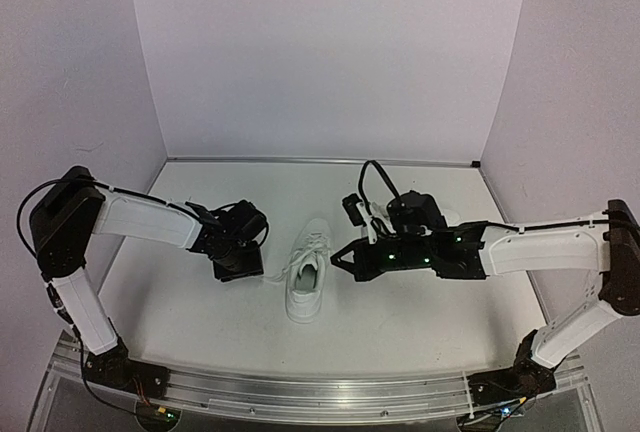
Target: Tie the shoes
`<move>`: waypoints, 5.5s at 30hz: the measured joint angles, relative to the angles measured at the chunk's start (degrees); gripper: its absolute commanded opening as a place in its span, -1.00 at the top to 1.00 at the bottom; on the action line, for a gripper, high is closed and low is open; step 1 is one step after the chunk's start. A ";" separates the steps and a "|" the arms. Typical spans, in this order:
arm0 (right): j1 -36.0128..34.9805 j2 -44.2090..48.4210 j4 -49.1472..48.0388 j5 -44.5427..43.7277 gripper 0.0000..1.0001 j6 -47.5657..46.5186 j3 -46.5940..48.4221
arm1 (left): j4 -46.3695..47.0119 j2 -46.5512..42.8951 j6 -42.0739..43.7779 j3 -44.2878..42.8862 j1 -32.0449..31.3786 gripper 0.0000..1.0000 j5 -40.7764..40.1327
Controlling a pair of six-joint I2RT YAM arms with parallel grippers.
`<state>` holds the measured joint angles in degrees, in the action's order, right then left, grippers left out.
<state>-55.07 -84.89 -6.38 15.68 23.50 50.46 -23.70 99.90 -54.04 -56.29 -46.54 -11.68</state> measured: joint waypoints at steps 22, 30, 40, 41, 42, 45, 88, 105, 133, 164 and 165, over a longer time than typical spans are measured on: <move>0.00 1.31 0.66 -1.30 1.00 0.03 -0.02 | -0.07 11.69 3.53 -11.67 0.20 0.41 -2.18; 0.00 2.43 1.30 -2.19 1.00 -0.02 -0.02 | -3.59 15.81 7.61 -17.14 -0.27 0.45 -5.45; 0.00 2.79 1.67 -2.90 1.00 -0.04 -0.13 | -3.32 17.23 10.32 -17.94 -0.71 1.00 -8.09; 0.00 3.01 1.78 -2.97 1.00 -0.04 -0.32 | -3.12 17.21 10.68 -17.89 -0.69 1.00 -8.16; 0.00 3.28 1.93 -3.03 1.00 -0.04 -0.52 | -2.82 17.11 10.77 -17.74 -0.66 1.00 -8.11; 0.00 5.10 3.21 -3.70 1.00 -0.02 -1.63 | -1.21 16.02 10.82 -16.26 -0.38 1.00 -7.78; 0.23 49.29 47.75 -31.31 1.00 39.15 -20.79 | -6.46 -3.08 20.12 -9.40 25.91 1.00 -3.35; 0.01 22.18 39.86 -27.90 0.89 24.90 -12.10 | -3.61 0.56 28.46 -8.24 27.08 1.00 10.16; 0.00 31.18 35.68 -21.68 -0.74 15.48 -12.37 | -3.32 -10.56 32.71 -3.92 25.39 -0.99 6.41; 0.02 16.42 25.70 -24.37 -0.97 -1.44 4.69 | 17.03 -18.49 57.01 8.45 14.78 -0.97 18.86; 0.02 16.18 25.68 -23.42 -0.97 -1.69 4.82 | 17.64 -18.42 58.36 8.88 14.52 -0.96 19.33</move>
<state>-55.05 -68.71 19.30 -7.74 21.81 55.28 -6.06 81.48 4.32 -47.41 -32.03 7.65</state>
